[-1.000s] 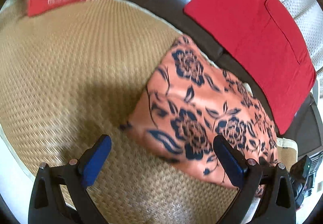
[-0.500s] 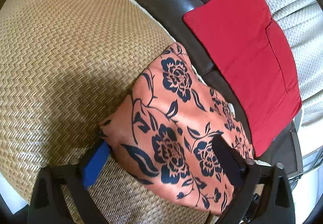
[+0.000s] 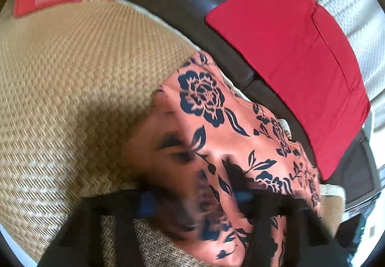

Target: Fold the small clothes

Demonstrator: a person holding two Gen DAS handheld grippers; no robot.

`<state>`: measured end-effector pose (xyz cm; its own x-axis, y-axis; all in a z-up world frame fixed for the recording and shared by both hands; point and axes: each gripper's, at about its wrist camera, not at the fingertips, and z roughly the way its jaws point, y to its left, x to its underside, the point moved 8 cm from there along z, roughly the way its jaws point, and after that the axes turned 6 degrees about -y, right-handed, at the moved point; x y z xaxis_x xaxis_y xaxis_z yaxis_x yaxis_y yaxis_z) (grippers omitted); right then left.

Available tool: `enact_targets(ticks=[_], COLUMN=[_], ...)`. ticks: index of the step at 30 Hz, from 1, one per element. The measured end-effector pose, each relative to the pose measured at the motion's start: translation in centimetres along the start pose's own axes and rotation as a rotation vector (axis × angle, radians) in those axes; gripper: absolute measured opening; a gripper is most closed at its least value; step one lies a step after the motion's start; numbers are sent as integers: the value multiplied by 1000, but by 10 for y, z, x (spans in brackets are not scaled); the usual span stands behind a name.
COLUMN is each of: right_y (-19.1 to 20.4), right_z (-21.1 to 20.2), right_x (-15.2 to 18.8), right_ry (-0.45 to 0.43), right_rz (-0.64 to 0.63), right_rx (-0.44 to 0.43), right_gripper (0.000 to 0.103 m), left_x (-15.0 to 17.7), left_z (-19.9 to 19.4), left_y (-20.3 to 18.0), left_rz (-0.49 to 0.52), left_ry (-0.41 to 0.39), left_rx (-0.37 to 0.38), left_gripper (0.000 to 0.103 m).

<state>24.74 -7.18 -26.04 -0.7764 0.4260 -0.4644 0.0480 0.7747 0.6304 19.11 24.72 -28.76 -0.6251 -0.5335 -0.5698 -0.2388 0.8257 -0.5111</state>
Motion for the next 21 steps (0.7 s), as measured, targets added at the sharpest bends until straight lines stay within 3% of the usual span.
enact_targets(ticks=[7,9,13,15,17,21], right_y=[-1,-1,5,11,16,29], right_z=[-3,-6,-20,-27,-33,-36], right_x=[-1,-4,-19,-26,-33,-44], right_ry=[30,39,7,-11,-27,-47], right_rz=[24,39,53,53,49,76], right_rx=[-34,-54,-145,-205,-245,-389], right_gripper=[12,13,18,33,90,91], left_x=[1,15,73,95,114,129], left_z=[-16,-20,-23,-21,-18,-18], left_y=[-71,-96,-154,-168,-178,-182], left_rz=[304,415,733,818,890,951], left_ry=[-130,-143,-151,-133,-118,-110], left_rx=[61,92,124,141,142,149], left_gripper=[21,21,21,21,21,21])
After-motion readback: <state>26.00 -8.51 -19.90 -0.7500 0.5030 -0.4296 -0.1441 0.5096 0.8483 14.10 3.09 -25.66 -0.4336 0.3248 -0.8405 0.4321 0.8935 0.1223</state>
